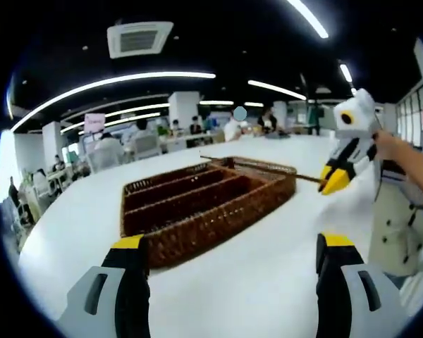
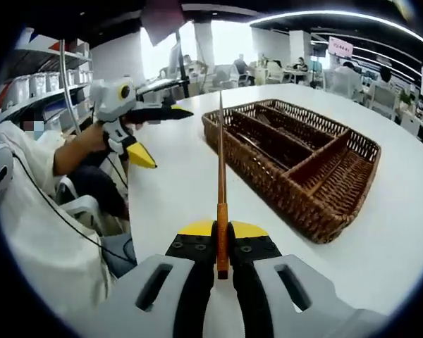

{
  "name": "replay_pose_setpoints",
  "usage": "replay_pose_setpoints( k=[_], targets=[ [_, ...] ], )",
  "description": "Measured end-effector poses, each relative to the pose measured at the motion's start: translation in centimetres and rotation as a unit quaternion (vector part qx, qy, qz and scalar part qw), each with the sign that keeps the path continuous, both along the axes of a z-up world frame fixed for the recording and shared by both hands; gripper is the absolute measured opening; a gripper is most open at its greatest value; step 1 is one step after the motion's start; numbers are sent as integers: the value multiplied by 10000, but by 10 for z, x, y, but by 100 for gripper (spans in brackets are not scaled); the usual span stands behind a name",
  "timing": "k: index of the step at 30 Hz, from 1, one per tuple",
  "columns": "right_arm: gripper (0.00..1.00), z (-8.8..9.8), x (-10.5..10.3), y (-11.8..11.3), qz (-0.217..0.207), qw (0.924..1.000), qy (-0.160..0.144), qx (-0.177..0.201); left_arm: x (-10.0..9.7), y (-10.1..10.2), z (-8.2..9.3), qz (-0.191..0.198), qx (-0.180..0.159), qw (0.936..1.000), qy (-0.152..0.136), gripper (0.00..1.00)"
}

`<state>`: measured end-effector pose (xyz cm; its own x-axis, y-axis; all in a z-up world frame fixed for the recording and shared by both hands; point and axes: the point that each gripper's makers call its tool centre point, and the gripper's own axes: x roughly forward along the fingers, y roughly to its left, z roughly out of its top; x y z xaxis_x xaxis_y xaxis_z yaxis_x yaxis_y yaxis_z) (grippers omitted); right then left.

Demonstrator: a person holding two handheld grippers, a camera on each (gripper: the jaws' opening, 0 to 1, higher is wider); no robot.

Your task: Arrange the knives, forks, and spoons in their matching storage slots by inserting each utensil handle-first until every utensil is classified and aligned in the correct compartment

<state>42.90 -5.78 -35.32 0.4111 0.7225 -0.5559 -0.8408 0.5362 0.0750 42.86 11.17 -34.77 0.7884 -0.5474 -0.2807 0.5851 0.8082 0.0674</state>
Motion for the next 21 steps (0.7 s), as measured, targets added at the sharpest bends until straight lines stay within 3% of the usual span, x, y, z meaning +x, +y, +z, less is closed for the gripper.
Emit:
replay_pose_setpoints(
  k=[8,12,16,21],
  targets=[
    [6,21,21,-10,-627,9970,105,440,-5,4,-3,183,-150,9997,-92,100],
    [6,28,30,-15,-984,9937,105,529,-18,-6,-3,268,-44,9995,-181,100],
    [6,38,45,-23,-1550,9854,181,683,-34,-20,-5,287,-54,9993,-232,100],
    [6,48,58,-25,-1868,9782,324,852,-30,-18,-9,296,37,9992,-270,100]
  ],
)
